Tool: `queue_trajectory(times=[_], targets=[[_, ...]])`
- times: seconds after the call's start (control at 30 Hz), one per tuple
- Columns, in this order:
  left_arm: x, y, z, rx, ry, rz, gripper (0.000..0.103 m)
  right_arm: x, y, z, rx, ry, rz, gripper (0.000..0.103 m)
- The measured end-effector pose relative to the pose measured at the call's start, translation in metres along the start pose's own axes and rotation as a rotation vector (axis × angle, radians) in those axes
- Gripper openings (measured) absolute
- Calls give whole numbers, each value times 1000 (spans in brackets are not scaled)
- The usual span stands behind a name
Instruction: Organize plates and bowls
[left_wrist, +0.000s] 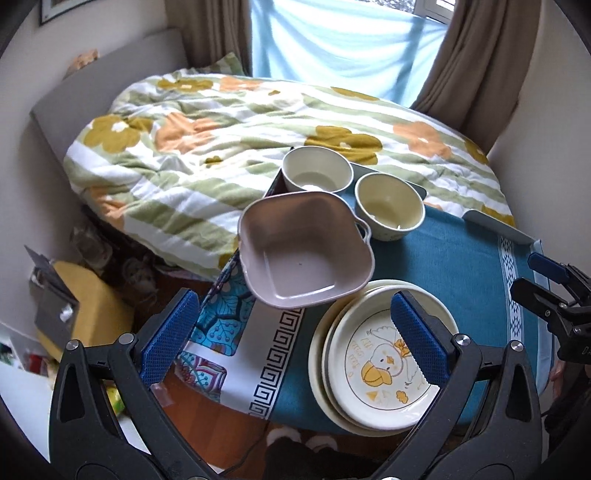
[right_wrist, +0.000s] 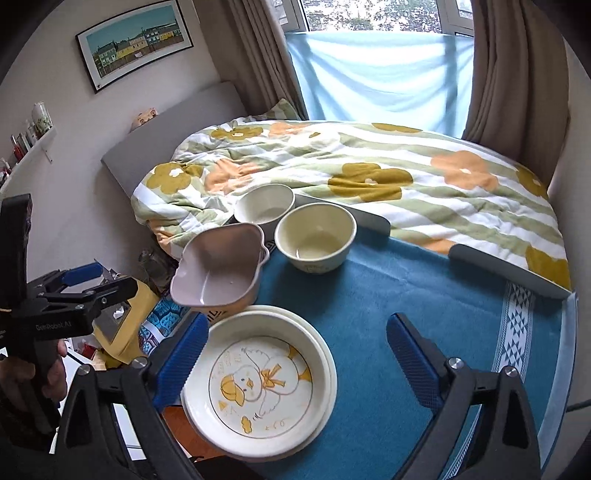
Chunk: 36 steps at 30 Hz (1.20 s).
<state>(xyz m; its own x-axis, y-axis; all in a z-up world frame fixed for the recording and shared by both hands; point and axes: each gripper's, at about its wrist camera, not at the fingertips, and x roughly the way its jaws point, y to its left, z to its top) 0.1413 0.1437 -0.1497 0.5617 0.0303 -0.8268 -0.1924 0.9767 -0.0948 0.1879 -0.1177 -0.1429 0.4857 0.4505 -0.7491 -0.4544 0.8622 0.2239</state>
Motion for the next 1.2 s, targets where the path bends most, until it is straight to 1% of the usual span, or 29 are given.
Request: queue_trajectory(times=[0.13, 0.17, 0.23, 0.33, 0.43, 0.5, 0.53, 0.57, 0.6, 0.63, 0.7, 0.73, 0.77, 0.8, 0.93, 0.97, 1.03, 1.07, 1.1, 1.13, 1.17, 1.2], targets=[[18, 21, 4, -38, 30, -9, 103, 24, 13, 16, -16, 1, 44, 96], [24, 26, 5, -49, 45, -18, 103, 35, 15, 19, -11, 15, 47, 96], [39, 34, 7, -67, 75, -37, 103, 59, 14, 22, 28, 72, 42, 96], [60, 45, 9, -90, 109, -57, 102, 91, 12, 25, 84, 131, 91, 96], [83, 53, 11, -122, 153, -87, 94, 116, 18, 29, 72, 178, 82, 96], [101, 56, 10, -134, 188, -105, 84, 131, 21, 31, 73, 197, 98, 96], [110, 57, 10, -141, 207, -116, 81, 139, 22, 31, 78, 208, 104, 96], [118, 58, 10, -146, 225, -128, 76, 146, 23, 31, 81, 221, 103, 94], [128, 58, 9, -147, 244, -140, 71, 154, 24, 30, 81, 235, 101, 88], [135, 57, 9, -145, 256, -145, 68, 162, 24, 30, 81, 252, 100, 84], [149, 55, 9, -134, 282, -150, 58, 176, 25, 29, 83, 286, 108, 73], [155, 55, 10, -130, 292, -152, 56, 183, 25, 28, 81, 303, 111, 71], [159, 54, 10, -126, 299, -154, 52, 188, 26, 27, 77, 316, 116, 67], [163, 53, 11, -122, 305, -156, 52, 193, 27, 27, 72, 323, 124, 61], [173, 53, 14, -112, 313, -153, 52, 207, 29, 28, 68, 347, 128, 52], [174, 54, 15, -109, 315, -151, 51, 209, 29, 28, 69, 351, 127, 49], [178, 54, 17, -106, 317, -151, 42, 213, 29, 29, 71, 357, 126, 41], [180, 54, 18, -101, 316, -146, 37, 215, 29, 29, 71, 359, 126, 33], [180, 54, 19, -95, 314, -141, 31, 217, 30, 29, 71, 363, 126, 29], [181, 54, 19, -88, 315, -134, 28, 218, 30, 29, 70, 366, 123, 26], [182, 53, 20, -79, 318, -114, 22, 220, 31, 29, 69, 366, 120, 19], [184, 53, 20, -74, 324, -98, 19, 221, 31, 30, 69, 367, 121, 14]])
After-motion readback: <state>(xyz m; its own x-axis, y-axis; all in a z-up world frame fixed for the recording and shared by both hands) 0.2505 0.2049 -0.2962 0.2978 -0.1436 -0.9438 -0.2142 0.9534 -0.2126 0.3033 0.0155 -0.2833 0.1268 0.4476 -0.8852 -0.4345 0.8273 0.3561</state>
